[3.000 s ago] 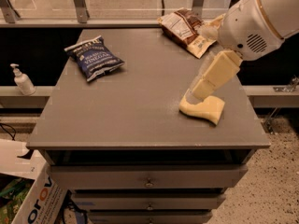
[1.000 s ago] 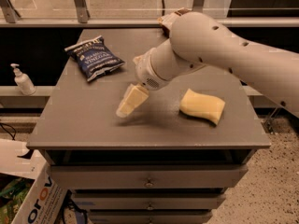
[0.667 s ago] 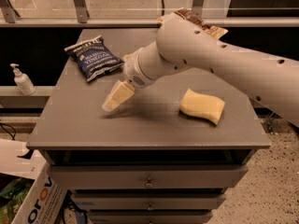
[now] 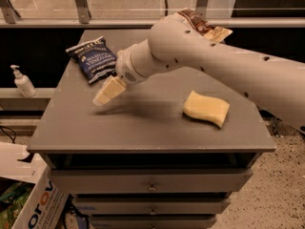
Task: Pick blue chip bag
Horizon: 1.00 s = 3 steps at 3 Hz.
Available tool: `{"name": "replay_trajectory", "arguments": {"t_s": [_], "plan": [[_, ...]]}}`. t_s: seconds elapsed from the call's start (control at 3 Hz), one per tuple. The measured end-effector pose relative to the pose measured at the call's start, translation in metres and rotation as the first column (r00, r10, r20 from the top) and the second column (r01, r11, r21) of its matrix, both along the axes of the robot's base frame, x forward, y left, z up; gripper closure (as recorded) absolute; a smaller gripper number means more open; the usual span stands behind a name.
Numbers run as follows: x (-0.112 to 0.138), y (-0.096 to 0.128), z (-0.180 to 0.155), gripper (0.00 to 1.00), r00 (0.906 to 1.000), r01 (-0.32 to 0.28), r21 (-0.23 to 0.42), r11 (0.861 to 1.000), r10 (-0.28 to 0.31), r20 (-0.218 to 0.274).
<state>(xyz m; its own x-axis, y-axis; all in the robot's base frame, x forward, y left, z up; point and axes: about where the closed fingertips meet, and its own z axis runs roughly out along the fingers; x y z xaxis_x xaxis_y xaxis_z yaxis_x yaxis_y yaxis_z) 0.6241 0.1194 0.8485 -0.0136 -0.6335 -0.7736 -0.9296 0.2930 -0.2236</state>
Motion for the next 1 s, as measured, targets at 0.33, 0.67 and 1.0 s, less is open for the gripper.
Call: {"name": "replay_trajectory", "arguments": {"t_s": [0.33, 0.67, 1.0], "plan": [[0.002, -0.002, 0.004, 0.00, 0.9998, -0.007, 0.011, 1.000, 0.007, 0.021], [0.018, -0.009, 0.013, 0.00, 0.9977, 0.023, 0.039, 0.999, -0.026, 0.063], [0.039, -0.014, 0.016, 0.00, 0.9939, 0.070, 0.064, 0.996, -0.075, 0.081]]}}
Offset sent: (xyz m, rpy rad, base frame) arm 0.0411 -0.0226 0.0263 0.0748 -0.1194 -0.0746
